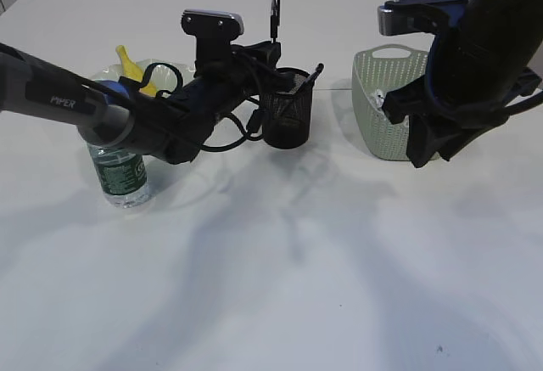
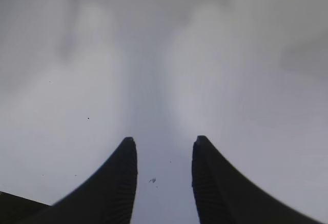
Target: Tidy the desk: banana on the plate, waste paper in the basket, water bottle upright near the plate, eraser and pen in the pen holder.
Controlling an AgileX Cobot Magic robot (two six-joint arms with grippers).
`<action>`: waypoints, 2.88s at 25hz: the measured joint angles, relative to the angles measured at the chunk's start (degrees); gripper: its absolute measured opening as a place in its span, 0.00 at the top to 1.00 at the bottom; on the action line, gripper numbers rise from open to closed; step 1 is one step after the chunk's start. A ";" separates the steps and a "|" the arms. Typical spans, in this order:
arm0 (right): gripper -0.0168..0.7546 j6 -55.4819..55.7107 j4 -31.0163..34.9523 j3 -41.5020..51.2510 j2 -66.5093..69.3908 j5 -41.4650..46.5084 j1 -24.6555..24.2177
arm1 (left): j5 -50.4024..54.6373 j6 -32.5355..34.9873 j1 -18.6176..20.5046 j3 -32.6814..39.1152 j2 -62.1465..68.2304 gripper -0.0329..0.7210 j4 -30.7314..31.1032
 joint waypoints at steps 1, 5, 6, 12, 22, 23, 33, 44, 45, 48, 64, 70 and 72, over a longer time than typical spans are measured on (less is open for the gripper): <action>0.62 0.00 0.00 0.00 0.00 0.00 0.00 | 0.38 0.00 0.00 0.00 0.00 0.89 0.00; 0.62 0.00 0.00 0.00 0.00 0.00 0.00 | 0.58 0.00 0.00 0.00 0.00 0.84 0.00; 0.62 0.00 0.00 0.00 0.00 0.00 0.00 | 0.58 0.00 0.00 0.00 0.00 0.83 0.00; 0.62 0.00 0.15 0.00 0.00 0.00 0.00 | 0.58 0.00 0.00 0.00 0.00 0.73 0.00; 0.62 0.00 0.15 0.00 0.00 0.00 0.00 | 0.58 0.00 0.00 0.00 0.00 0.72 0.00; 0.62 0.00 0.15 0.00 0.00 0.00 0.00 | 0.72 0.00 0.00 0.00 0.00 0.72 0.00; 0.62 0.00 0.23 0.00 0.00 0.00 0.00 | 5.41 0.00 0.00 0.00 -5.52 0.71 0.00; 0.62 0.00 0.23 0.00 0.00 0.00 0.00 | 16.58 0.00 2.34 0.00 -13.65 0.71 0.00; 0.62 0.00 0.23 0.00 0.00 0.00 0.00 | 18.51 0.00 3.01 0.00 -14.54 0.71 0.00; 0.62 0.00 0.23 0.00 0.00 0.00 0.00 | 24.86 0.00 5.15 0.00 -17.34 0.71 0.00; 0.62 0.00 -0.77 0.00 0.00 -3.55 0.00 | 74.33 0.00 19.20 0.00 -32.05 0.71 -0.40; 0.62 0.00 -2.98 0.00 0.00 -5.22 0.00 | 93.66 0.00 24.28 0.00 -33.76 0.71 -0.30; 0.62 0.00 -4.88 0.00 0.00 -5.73 -0.12 | 97.96 0.67 26.29 0.00 -33.76 0.71 0.05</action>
